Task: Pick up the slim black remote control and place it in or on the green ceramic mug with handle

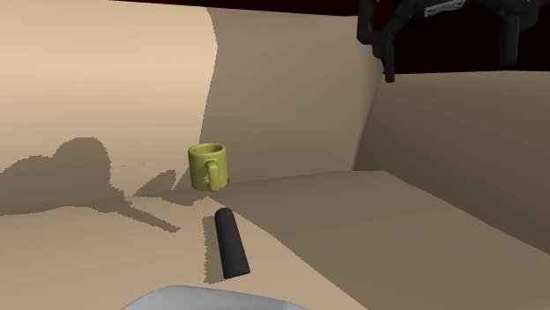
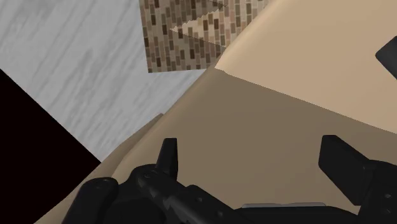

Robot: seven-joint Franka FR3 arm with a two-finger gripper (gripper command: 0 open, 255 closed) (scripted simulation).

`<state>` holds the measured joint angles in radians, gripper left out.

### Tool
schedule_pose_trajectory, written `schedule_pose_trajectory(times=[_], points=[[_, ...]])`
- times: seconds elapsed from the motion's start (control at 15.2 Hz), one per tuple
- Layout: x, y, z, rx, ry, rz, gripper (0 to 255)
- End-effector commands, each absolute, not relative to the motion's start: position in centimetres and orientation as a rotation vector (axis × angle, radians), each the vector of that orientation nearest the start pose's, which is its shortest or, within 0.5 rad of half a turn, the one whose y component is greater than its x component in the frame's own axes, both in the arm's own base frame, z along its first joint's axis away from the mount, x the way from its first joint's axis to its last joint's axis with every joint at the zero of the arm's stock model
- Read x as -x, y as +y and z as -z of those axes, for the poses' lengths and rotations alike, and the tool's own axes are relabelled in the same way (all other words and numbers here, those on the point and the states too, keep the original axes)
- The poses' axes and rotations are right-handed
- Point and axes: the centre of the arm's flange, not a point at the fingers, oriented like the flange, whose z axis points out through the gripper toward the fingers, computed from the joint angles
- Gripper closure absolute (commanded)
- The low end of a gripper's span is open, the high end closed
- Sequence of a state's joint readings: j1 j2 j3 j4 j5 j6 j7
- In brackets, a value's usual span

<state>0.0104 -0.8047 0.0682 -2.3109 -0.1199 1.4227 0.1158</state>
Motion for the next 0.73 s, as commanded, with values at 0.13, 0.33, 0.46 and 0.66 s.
schedule_pose_trajectory(times=[0.13, 0.33, 0.46, 0.66], points=[[-29.2, 3.0, -58.6, 3.299, 0.035, -0.111, 0], [-29.9, 5.1, -55.7, 3.274, -0.091, -0.104, 0], [-30.3, 6.7, -53.9, 3.255, -0.174, -0.099, 0], [-30.7, 9.0, -51.1, 3.222, -0.297, -0.092, 0]])
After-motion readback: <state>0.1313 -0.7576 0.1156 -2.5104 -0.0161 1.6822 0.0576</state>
